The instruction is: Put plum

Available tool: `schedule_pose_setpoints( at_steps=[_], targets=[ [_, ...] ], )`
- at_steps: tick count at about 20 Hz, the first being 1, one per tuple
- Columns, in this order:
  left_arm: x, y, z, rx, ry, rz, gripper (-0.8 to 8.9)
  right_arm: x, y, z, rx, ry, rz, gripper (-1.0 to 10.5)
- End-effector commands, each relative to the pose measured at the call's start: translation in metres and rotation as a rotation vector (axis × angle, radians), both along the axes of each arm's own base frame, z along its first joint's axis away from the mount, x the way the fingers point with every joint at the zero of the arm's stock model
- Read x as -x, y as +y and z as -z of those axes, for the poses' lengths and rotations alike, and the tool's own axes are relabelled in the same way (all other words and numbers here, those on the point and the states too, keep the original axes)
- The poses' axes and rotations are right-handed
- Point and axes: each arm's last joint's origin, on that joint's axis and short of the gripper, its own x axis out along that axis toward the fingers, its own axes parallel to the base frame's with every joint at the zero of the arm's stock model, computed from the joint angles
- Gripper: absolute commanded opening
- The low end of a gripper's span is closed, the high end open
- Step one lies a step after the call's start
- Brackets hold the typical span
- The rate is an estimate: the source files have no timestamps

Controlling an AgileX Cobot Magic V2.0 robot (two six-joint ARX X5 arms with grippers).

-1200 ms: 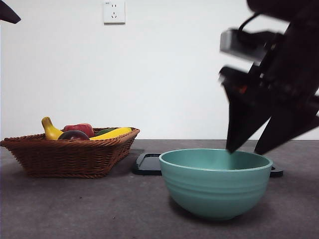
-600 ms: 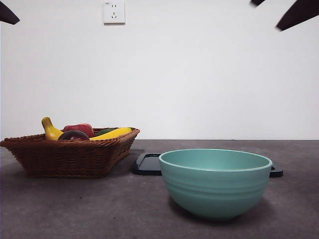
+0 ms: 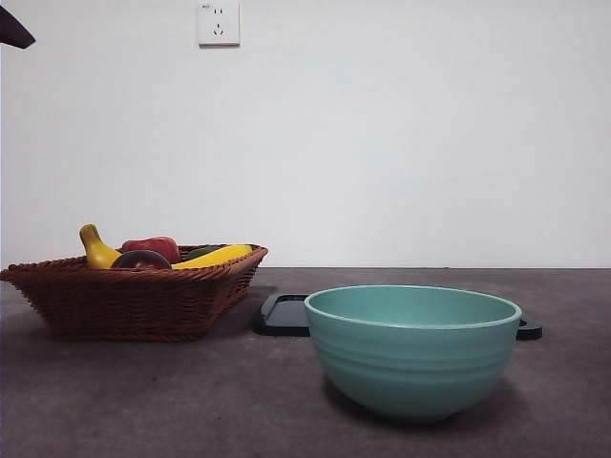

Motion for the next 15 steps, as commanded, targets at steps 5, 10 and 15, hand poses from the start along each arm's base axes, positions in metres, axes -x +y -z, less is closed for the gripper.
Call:
schedule_pose_setpoints(
  at_steps=[5,10,15],
  targets=[
    [-0.0007,-0.0007,-0.0052,0.008,-0.02,0.01,3.3,-0.0005,0.0014,-0.0041,-0.008,-0.016,-0.011,2.7],
    [-0.0007,-0.0007,-0.0052,0.008,-0.021,0.01,0.11,-0.0007,0.0015,-0.0043,-0.007,-0.022,-0.012,0.1],
    [-0.0008,-0.0007,-0.0053,0.009,-0.022,0.009,0.11,-0.002,0.0025,-0.0062,-0.026,-0.042,-0.01,0.1]
  ],
)
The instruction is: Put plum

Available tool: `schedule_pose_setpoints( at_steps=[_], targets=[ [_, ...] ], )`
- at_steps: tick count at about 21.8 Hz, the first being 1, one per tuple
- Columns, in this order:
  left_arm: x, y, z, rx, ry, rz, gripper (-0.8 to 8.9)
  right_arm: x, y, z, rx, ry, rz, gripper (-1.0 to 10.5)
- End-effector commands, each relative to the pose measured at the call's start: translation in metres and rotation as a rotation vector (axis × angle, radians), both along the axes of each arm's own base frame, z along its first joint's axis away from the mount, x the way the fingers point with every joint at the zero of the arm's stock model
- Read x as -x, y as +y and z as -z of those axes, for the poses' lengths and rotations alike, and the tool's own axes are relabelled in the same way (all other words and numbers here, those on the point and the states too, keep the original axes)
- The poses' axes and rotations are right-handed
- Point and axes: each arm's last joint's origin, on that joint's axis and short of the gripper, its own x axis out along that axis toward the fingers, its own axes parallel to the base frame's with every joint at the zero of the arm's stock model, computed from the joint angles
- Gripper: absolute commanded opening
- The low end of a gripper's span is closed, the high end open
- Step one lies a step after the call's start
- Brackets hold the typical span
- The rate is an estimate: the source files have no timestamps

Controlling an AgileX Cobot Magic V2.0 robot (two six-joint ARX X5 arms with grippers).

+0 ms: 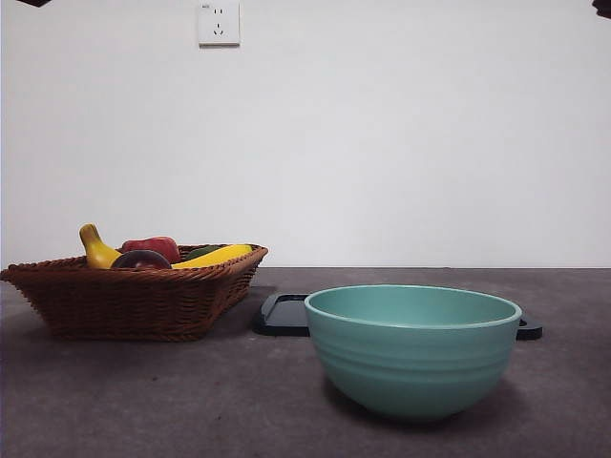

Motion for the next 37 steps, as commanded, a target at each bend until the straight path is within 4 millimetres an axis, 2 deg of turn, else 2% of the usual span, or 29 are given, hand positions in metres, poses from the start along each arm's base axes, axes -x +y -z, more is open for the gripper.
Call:
schedule_pose_setpoints(
  at_steps=[1,10,12,14,17,19,21,24,32,37],
  targets=[
    [-0.001,-0.001,-0.005,0.01,-0.023,0.009,0.11,-0.001,0.002,-0.005,-0.015,-0.024,-0.009,0.1],
    [0.0,0.0,-0.006,0.007,-0.037,0.014,0.1,-0.001,0.002,-0.005,-0.015,-0.024,-0.009,0.1],
    [0.006,0.005,-0.013,-0.029,-0.196,0.036,0.1,-0.001,0.002,-0.005,-0.015,-0.024,-0.009,0.1],
    [0.012,0.014,-0.029,-0.023,-0.434,-0.017,0.1,-0.001,0.002,-0.005,-0.015,-0.024,-0.009,0.1],
    [0.025,0.033,-0.039,-0.061,-0.784,-0.25,0.1,-0.001,0.002,-0.005,-0.015,-0.024,-0.009,0.1],
    [0.03,0.043,-0.028,-0.116,-0.915,-0.471,0.1,-0.001,0.002,-0.005,-0.015,-0.024,-0.009,0.1],
    [0.034,0.051,-0.006,-0.151,-0.969,-0.649,0.1,-0.001,0.002,-0.005,-0.015,-0.024,-0.009,0.1],
    [0.036,0.055,0.022,-0.17,-0.962,-0.759,0.1,-0.001,0.002,-0.005,-0.015,-0.024,-0.009,0.1],
    [0.032,0.06,0.096,-0.183,-0.85,-0.847,0.1,-0.001,0.002,-0.005,-0.015,-0.024,-0.009,0.1],
    [0.031,0.061,0.128,-0.17,-0.791,-0.874,0.1,-0.001,0.002,-0.005,-0.015,-0.024,-0.009,0.1]
  ],
)
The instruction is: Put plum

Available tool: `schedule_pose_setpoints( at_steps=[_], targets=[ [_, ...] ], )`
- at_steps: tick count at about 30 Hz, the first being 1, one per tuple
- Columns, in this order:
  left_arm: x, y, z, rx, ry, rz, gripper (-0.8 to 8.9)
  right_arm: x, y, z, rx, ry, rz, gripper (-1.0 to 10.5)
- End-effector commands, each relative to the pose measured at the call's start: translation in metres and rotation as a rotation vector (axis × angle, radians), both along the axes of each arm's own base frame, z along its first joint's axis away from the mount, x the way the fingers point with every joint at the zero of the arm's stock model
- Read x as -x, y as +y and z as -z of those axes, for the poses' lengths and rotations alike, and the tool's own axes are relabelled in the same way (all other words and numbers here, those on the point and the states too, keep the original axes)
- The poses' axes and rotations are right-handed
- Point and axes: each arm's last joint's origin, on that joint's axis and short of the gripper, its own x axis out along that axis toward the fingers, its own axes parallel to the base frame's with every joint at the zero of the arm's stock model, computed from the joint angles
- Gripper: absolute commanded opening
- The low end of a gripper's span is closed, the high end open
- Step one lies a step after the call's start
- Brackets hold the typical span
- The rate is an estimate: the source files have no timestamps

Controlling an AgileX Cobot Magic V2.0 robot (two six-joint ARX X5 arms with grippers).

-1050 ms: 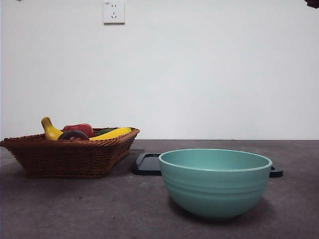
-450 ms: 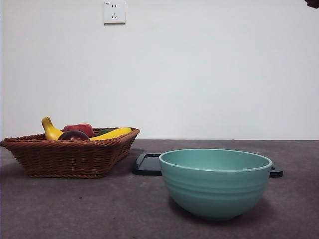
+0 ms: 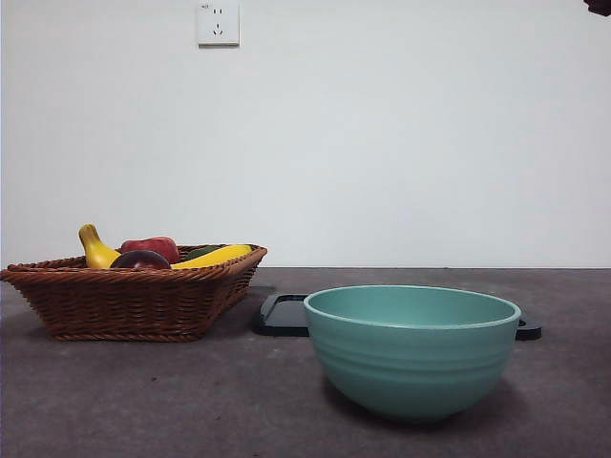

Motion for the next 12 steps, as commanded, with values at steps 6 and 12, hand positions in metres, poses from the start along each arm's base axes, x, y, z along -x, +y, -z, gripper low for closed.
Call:
schedule_pose_setpoints(
  at_steps=[6,12],
  targets=[
    [0.0,0.001,0.028,0.077,0.025,-0.014,0.1,0.0,0.001,-0.004,-0.011,-0.017,-0.009,0.1],
    [-0.001,0.001,0.039,0.087,0.072,-0.016,0.1,0.0,0.001,-0.004,-0.011,-0.017,-0.009,0.1]
  ],
)
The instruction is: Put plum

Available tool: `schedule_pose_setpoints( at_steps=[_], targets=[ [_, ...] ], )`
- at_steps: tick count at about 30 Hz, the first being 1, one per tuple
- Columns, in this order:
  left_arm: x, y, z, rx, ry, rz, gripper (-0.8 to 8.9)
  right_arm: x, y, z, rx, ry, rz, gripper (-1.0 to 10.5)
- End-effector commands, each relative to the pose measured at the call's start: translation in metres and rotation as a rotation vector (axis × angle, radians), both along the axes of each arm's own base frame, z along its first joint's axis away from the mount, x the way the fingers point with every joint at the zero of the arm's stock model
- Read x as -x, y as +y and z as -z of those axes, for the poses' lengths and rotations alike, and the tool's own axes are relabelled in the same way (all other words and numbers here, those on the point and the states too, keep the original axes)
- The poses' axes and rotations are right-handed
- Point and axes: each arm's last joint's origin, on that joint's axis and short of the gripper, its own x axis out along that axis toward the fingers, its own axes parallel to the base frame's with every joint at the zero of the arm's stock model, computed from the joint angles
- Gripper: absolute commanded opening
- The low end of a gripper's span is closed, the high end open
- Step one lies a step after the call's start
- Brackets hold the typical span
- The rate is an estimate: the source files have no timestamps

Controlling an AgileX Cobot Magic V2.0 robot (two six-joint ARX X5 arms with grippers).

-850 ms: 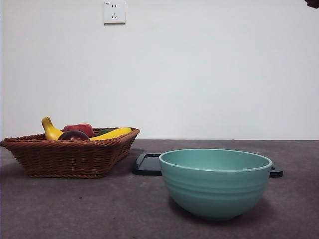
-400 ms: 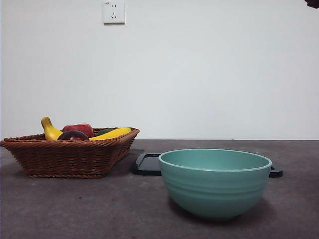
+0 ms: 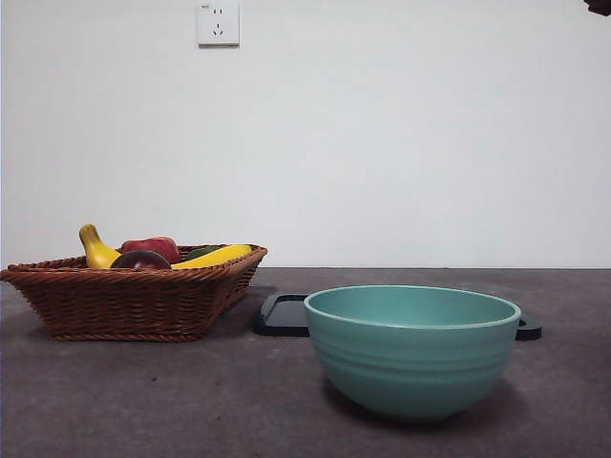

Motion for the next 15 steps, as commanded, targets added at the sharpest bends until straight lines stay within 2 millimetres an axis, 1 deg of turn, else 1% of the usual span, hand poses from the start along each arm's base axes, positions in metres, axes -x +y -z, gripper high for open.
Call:
schedule_pose_setpoints(
  at_steps=[1,10,15],
  targets=[
    [-0.001,0.0,0.008,0.014,0.024,-0.008,0.1,0.0,0.001,-0.004,-0.011,-0.017,-0.009,0.1],
    [0.0,0.0,0.017,0.033,0.126,-0.01,0.1,0.0,0.001,-0.004,-0.011,-0.017,-0.009,0.1],
    [0.0,0.0,0.018,0.033,0.131,-0.01,0.1,0.0,0.001,-0.004,-0.011,-0.018,-0.009,0.1]
  ],
)
